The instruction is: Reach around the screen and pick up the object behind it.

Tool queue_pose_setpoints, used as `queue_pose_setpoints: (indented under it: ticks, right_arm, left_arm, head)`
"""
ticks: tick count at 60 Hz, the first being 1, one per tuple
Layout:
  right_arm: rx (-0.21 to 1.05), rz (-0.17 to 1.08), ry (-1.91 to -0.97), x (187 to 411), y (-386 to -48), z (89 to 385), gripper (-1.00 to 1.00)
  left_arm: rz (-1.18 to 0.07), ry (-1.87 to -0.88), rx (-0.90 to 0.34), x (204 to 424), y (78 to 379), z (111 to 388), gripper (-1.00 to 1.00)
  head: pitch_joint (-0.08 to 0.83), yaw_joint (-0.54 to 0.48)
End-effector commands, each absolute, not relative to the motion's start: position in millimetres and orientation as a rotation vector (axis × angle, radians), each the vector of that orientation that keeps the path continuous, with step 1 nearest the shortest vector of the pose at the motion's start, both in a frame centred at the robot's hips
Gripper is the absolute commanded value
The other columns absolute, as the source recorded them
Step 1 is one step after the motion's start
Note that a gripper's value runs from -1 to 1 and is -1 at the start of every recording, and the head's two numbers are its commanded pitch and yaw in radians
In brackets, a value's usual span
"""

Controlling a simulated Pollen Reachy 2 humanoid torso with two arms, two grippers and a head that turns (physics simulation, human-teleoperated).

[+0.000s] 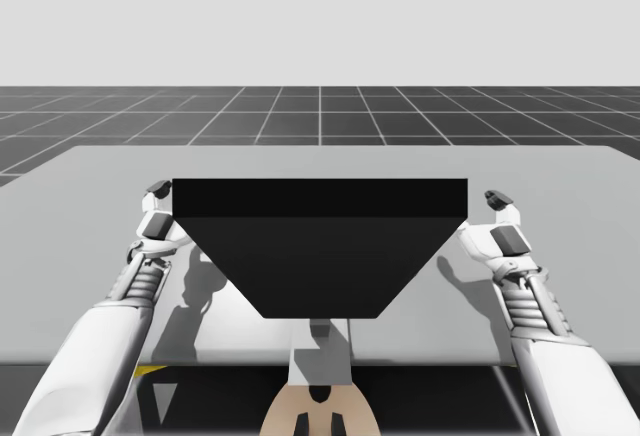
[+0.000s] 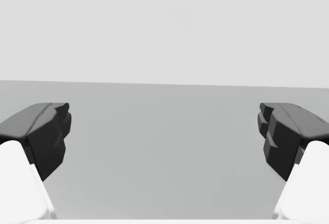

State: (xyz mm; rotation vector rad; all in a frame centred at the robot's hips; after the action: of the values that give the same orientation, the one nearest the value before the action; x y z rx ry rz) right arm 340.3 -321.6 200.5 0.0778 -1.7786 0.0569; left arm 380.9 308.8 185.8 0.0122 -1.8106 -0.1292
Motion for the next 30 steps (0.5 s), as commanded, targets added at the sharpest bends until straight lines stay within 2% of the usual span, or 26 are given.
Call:
queue_pose_setpoints:
  ticks: [1, 8, 10, 12, 15, 21, 24, 30]
  right_arm:
    - [0.055, 0.057, -1.797, 339, -322, 198, -1.00]
    - [0.141, 0.146, -1.762, 336, -321, 200, -1.00]
    - [0.219, 0.197, -1.703, 335, -321, 199, -1.00]
    - [0.235, 0.218, -1.689, 334, -321, 198, -1.00]
    - [0.277, 0.299, -1.654, 334, -321, 195, -1.00]
    - [0.333, 0.342, -1.623, 333, -320, 189, -1.00]
    - [0.357, 0.401, -1.634, 332, -320, 185, -1.00]
    - [0.491, 0.539, -1.630, 326, -316, 182, -1.00]
  left_arm:
    - [-0.136, -1.806, 0.014, 381, 308, 185, -1.00]
    - [-0.166, -1.775, 0.003, 382, 309, 183, -1.00]
    - [-0.190, -1.741, -0.016, 383, 310, 182, -1.00]
    - [-0.220, -1.710, -0.040, 382, 310, 180, -1.00]
    - [-0.316, -1.647, -0.070, 381, 309, 175, -1.00]
    - [-0.422, -1.595, -0.077, 379, 307, 170, -1.00]
    - [-0.480, -1.569, -0.120, 375, 305, 169, -1.00]
    - [-0.660, -1.521, -0.230, 364, 299, 166, -1.00]
  head:
    - [0.004, -0.01]
    - [0.008, -0.01]
    - [0.010, -0.01]
    - [0.011, -0.01]
    - [0.014, -0.02]
    - [0.024, -0.02]
    - [0.030, -0.02]
    - [0.041, -0.02]
